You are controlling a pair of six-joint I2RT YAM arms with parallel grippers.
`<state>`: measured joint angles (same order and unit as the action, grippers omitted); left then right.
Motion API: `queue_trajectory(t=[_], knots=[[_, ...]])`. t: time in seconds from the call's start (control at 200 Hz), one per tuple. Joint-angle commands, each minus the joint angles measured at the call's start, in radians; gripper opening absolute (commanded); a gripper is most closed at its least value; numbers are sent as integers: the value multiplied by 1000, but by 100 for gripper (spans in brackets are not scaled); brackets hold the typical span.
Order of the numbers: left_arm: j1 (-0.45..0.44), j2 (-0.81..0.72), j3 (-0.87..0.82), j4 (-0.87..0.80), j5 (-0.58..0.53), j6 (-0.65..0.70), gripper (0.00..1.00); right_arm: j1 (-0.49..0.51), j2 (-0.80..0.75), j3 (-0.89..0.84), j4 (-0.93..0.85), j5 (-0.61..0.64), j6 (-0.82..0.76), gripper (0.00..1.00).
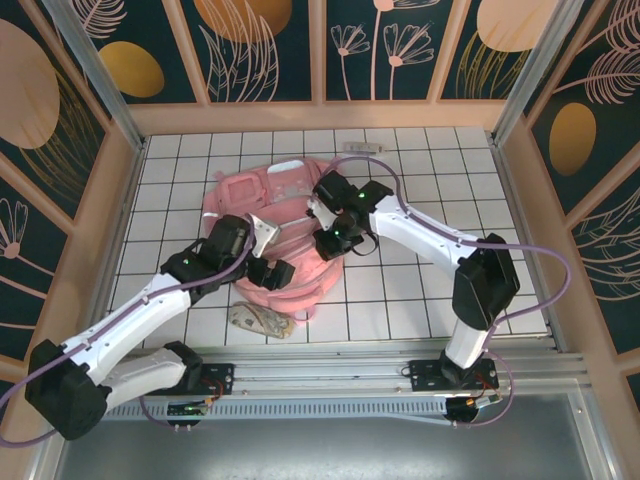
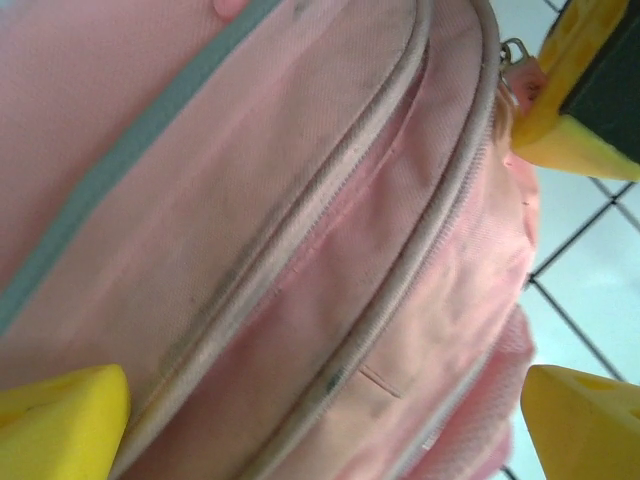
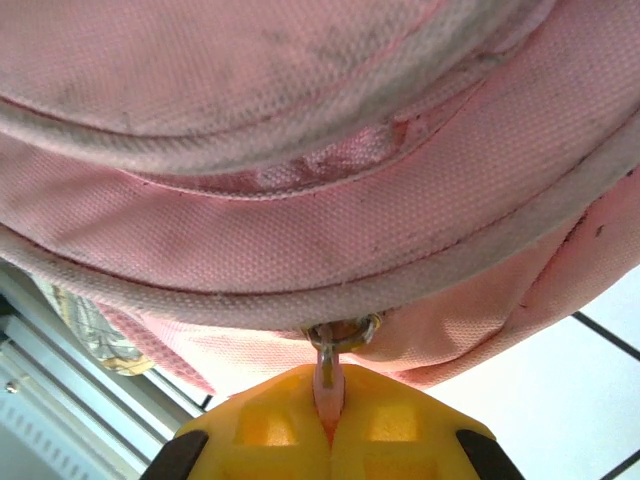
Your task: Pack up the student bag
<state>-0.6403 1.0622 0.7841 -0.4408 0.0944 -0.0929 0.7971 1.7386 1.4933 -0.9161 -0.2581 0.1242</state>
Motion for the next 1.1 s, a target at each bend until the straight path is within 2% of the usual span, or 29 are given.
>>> queue_trajectory(t=[0.0, 0.155, 0.23, 0.28, 0.31, 0.355, 0.44, 0.555, 0.68, 0.751, 0.876, 1.096], knots=[[-25, 54, 42, 24, -168, 161, 99, 40, -43, 20, 22, -78, 42, 0], [-148, 201, 60, 41, -290, 281, 99, 61, -43, 41, 32, -115, 65, 0], [-176, 269, 57, 69, -301, 298, 89, 65, -44, 40, 36, -125, 70, 0], [-180, 292, 52, 95, -270, 299, 70, 65, -45, 39, 30, -123, 66, 0], [-182, 301, 47, 110, -264, 297, 49, 65, -44, 40, 24, -120, 60, 0], [-182, 316, 44, 117, -284, 283, 26, 64, -47, 41, 11, -106, 46, 0], [-182, 323, 56, 95, -358, 268, 0, 51, -50, 37, -20, -59, 2, 0], [-182, 240, 46, 80, -354, 275, 0, -23, -38, -7, -60, 74, -87, 0], [-183, 141, 19, 31, -248, 301, 0, -174, -4, -46, -6, 154, -201, 0], [-185, 101, 8, -3, -210, 321, 0, -231, 38, 13, 4, 201, -282, 0], [-220, 82, 10, -40, -215, 346, 0, -298, 117, 143, 31, 224, -395, 0], [-277, 102, 28, -40, -233, 358, 0, -310, 374, 397, 84, 228, -471, 0]])
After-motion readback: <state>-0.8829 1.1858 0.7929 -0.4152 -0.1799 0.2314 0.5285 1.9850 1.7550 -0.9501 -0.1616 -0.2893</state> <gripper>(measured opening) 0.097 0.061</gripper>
